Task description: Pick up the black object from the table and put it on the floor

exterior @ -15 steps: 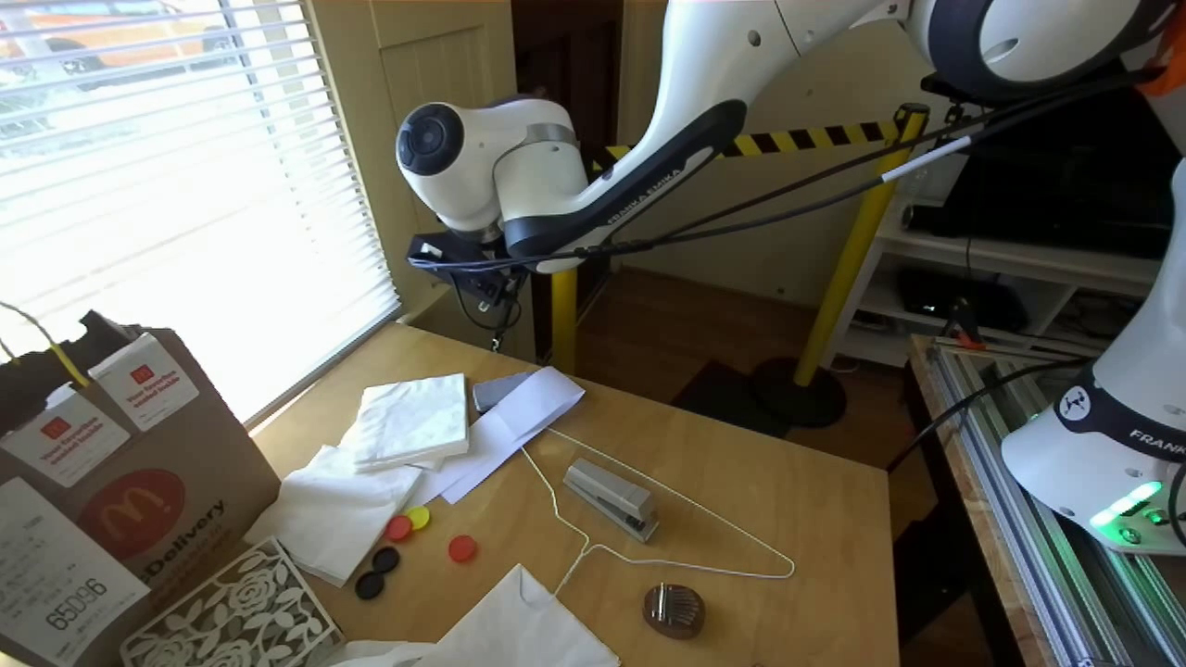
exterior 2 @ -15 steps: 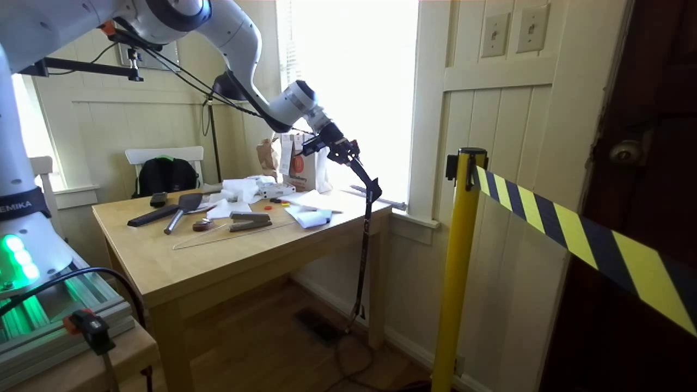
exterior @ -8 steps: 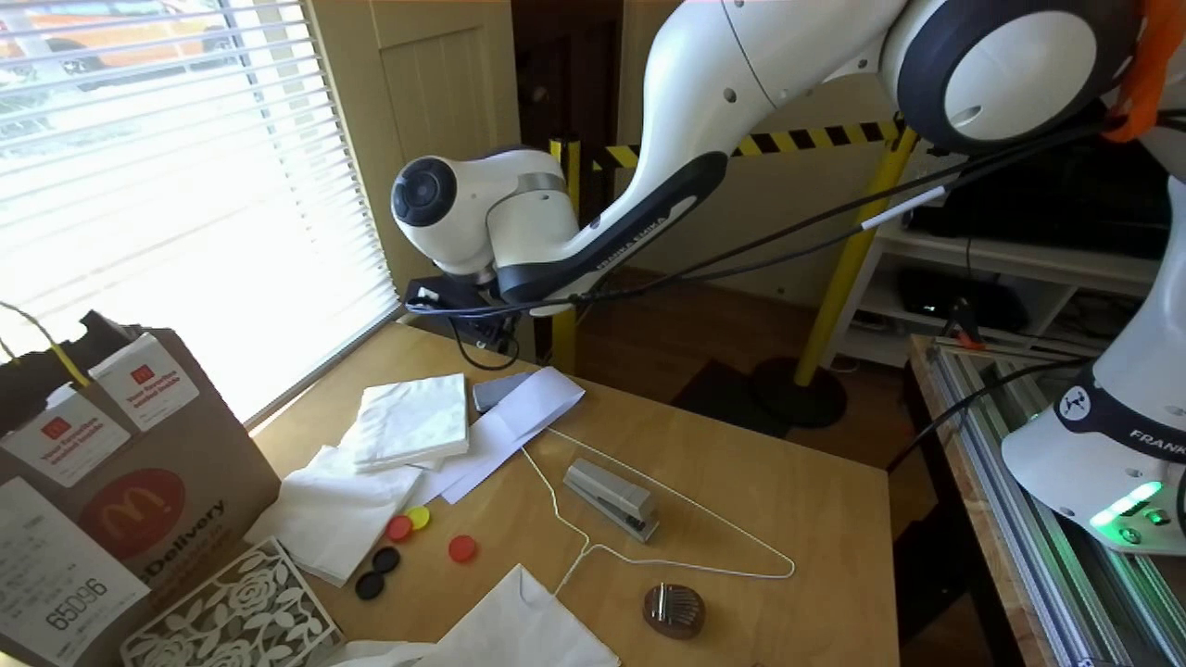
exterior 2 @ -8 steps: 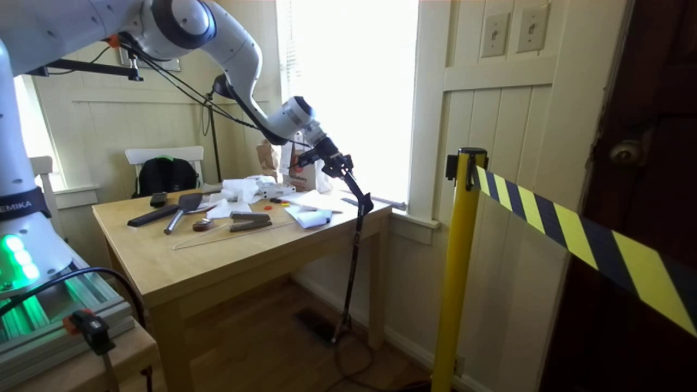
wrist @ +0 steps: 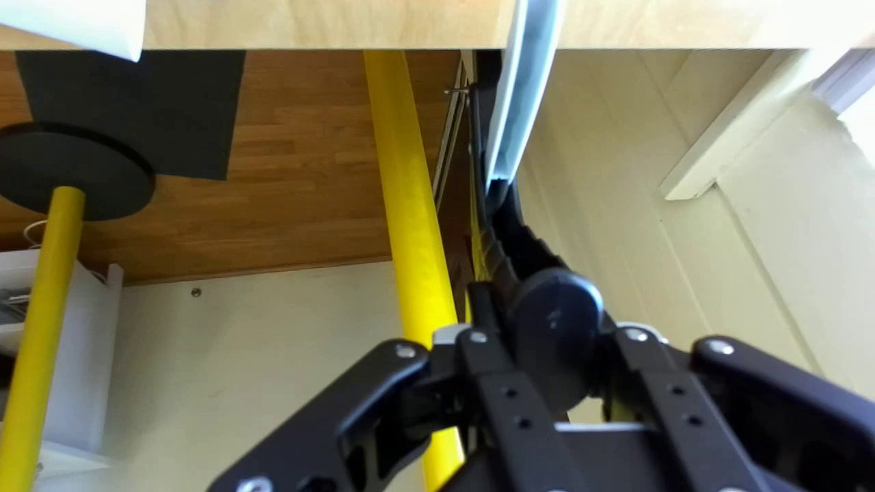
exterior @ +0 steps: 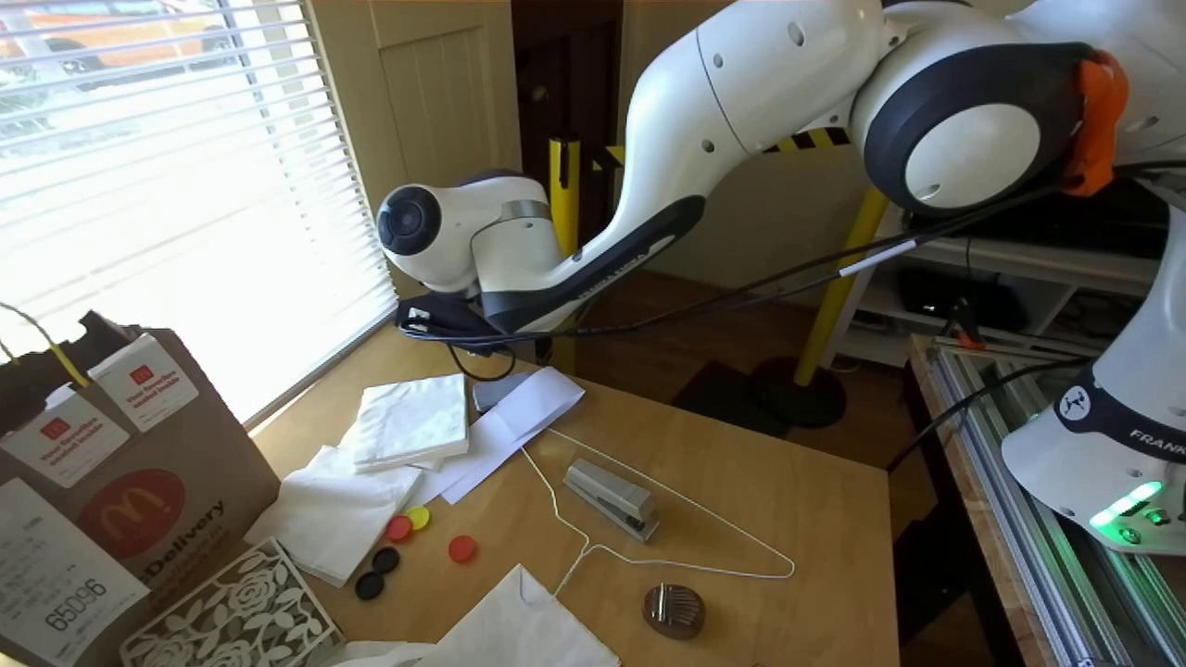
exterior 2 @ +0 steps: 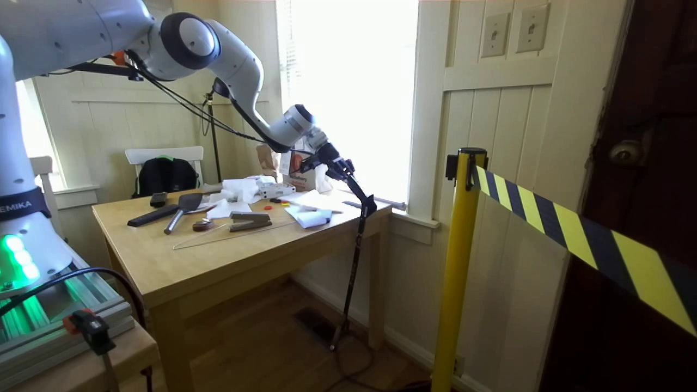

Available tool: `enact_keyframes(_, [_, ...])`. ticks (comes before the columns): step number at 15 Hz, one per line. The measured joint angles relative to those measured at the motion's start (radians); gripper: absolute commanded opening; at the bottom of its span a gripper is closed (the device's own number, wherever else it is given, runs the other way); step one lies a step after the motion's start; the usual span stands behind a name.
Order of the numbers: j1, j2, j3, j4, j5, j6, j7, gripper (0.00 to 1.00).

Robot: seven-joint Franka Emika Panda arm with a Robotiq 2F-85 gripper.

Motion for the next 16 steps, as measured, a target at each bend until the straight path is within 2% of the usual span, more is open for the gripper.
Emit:
enact_keyframes(9, [0.037, 0.111, -0.038, 0.17, 0.009, -0.103, -0.039, 0.08])
enact_keyframes(16, [0.036, 0.157, -0.048, 0.259, 0.024, -0.146, -0.055, 0.07])
